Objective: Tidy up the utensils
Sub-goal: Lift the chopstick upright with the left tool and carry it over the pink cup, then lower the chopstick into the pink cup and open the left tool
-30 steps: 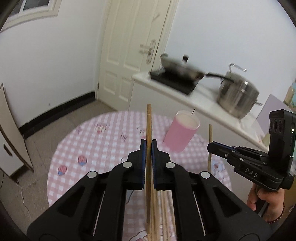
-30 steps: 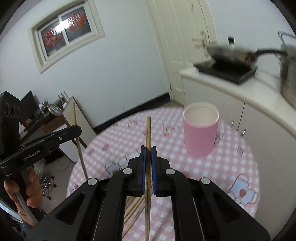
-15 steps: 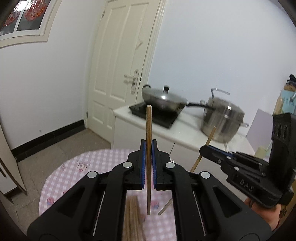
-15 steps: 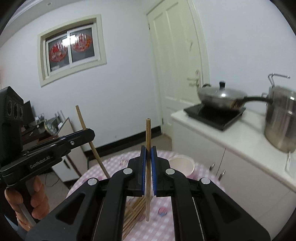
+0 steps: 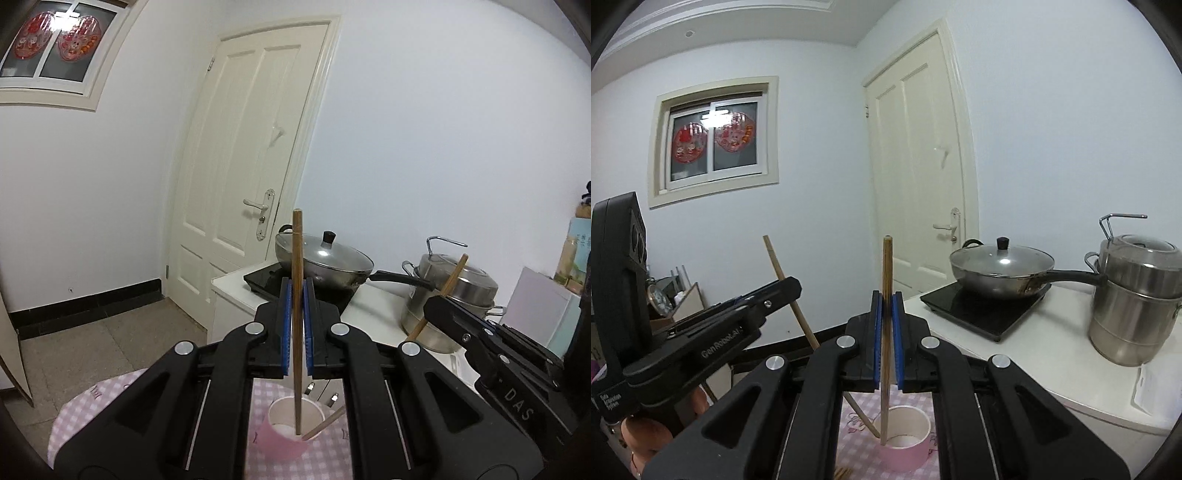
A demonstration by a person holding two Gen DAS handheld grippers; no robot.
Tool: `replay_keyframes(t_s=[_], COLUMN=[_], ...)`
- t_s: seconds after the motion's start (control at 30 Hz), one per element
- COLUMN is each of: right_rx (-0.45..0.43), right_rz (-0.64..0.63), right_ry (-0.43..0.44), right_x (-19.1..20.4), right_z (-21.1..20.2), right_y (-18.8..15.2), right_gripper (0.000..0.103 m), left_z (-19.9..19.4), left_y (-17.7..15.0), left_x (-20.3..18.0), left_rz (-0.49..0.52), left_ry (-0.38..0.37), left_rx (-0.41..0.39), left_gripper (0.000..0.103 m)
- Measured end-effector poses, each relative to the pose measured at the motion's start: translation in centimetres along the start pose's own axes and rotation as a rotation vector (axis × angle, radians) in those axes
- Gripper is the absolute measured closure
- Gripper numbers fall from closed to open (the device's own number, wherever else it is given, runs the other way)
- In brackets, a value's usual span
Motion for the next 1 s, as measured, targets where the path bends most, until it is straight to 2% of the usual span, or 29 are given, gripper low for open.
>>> replay_keyframes(t_s=[0.23,0.43,0.73,1.0], right_rx=[0.037,0.107,0.164,0.177], right_rz=[-0.006,0.026,0.054,0.085], right_ry=[-0.027,-0.024,-0.039,-0.034], right_x=[-1.3,-2.4,-3.1,-3.4], right_z=[2.8,4.5,5.1,4.4], right_y=[-1.9,-5.3,-8.6,-8.5], right_gripper=[0.099,0.099,0.099,0.098], left_z=[4.0,6.4,7.1,6.7], left_y=[-3.1,-6.1,-9.0,-9.6], left_x=[0.6,1.4,1.8,2.2], left_rz=[0.002,0.005,0.042,0.037], left_ry=[0.031,0.039,0.047,0.028], left_rx=[0.072,0.164,0.239,0.275], left_gripper=[0.097,0.097,0.096,0.096])
Point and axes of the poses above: each gripper's, at about its wrist camera, not at the fingertips, and z roughly the way its jaws point, x to its left, y to its top, the point moved 3 cm from there along z, roughly the way its jaws point
